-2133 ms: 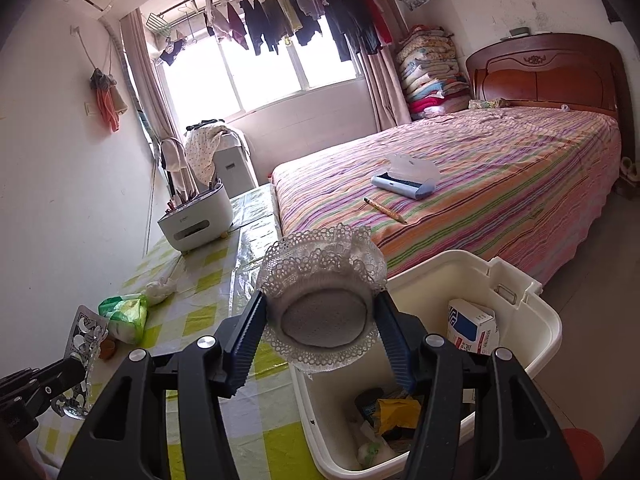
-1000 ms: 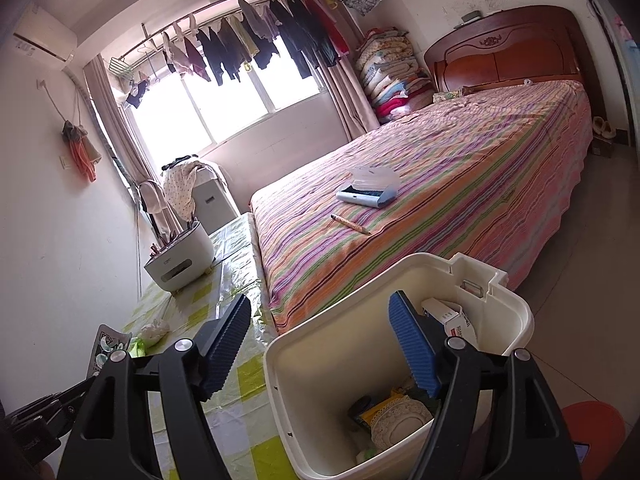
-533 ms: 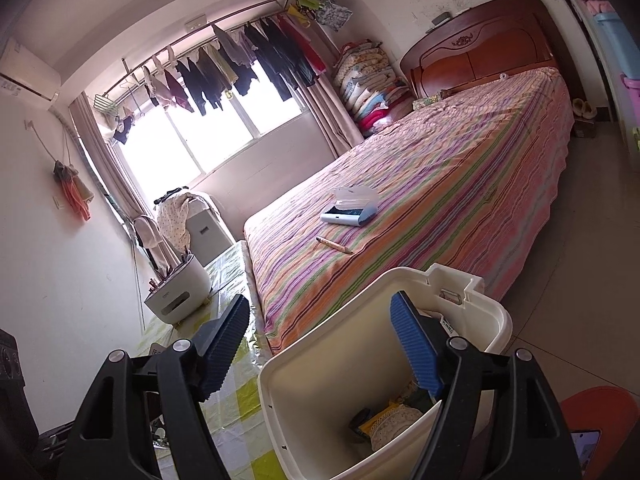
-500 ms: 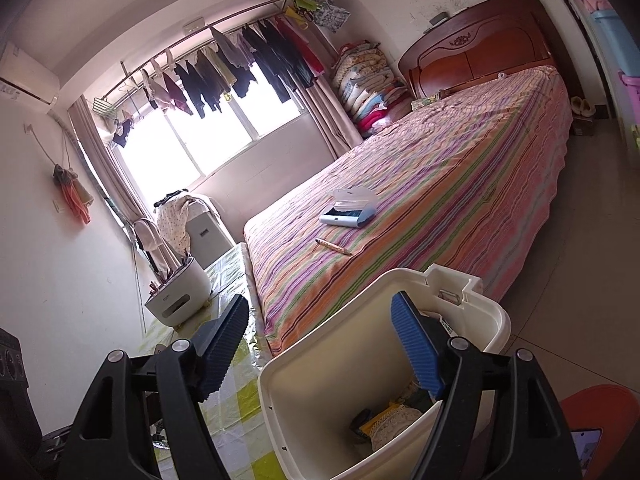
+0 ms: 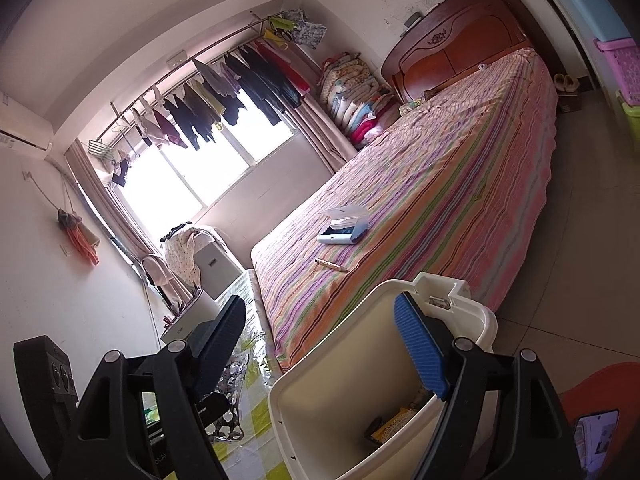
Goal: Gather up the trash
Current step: 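Lower the silver blister pack into the basket and open the left tool, then move both open tools back over the table toward the remaining trash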
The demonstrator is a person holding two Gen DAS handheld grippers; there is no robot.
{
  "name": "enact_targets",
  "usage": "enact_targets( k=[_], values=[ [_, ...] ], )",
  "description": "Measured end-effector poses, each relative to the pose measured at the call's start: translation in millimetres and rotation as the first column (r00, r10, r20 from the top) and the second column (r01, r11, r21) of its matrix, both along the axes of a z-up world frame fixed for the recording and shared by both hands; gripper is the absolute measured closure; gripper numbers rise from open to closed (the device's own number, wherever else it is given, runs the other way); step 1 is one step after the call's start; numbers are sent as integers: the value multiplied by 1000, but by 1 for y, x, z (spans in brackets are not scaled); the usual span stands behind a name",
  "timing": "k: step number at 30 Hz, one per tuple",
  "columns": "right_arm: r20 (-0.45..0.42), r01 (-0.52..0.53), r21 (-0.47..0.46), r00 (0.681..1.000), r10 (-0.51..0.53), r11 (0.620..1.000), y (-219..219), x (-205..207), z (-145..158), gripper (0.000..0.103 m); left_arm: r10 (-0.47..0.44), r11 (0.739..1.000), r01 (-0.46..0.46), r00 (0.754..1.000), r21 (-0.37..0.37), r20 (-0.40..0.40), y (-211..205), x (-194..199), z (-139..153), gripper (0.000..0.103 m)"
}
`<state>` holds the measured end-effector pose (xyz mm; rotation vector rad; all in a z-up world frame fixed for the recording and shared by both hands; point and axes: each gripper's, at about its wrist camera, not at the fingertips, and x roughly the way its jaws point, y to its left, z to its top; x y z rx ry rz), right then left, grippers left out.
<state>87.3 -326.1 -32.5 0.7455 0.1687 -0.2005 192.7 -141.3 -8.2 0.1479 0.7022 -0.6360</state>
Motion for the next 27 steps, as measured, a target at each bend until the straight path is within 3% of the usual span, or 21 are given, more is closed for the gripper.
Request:
enact_targets(
  k=[5, 6, 8, 9, 10, 13, 27],
  values=[
    [-1, -19, 48, 1000, 19, 999, -4, 6, -6, 28, -18, 1000, 19, 1000, 16, -7, -9, 6, -5, 93],
    [-1, -23, 53, 1000, 23, 998, -4, 7, -7, 28, -20, 1000, 20, 1000, 18, -6, -10, 7, -5, 89],
    [-2, -32, 59, 999, 32, 998, -3, 11, -8, 28, -23, 1000, 23, 1000, 21, 6, -12, 8, -5, 64],
    [-2, -36, 61, 999, 36, 997, -2, 13, -8, 28, -19, 1000, 18, 1000, 20, 22, -12, 8, -4, 41],
    [-2, -40, 62, 999, 41, 997, -2, 14, -8, 28, -11, 1000, 10, 999, 20, 47, -12, 7, -2, 32],
    [-5, -52, 68, 999, 52, 996, 1, 19, -10, 28, -9, 999, 6, 996, 38, 92, -10, 5, 1, 31],
    [-55, -112, 29, 992, 113, 993, 26, 43, -9, 28, 82, 995, -87, 993, 59, 82, 51, 28, 8, 27]
  ],
)
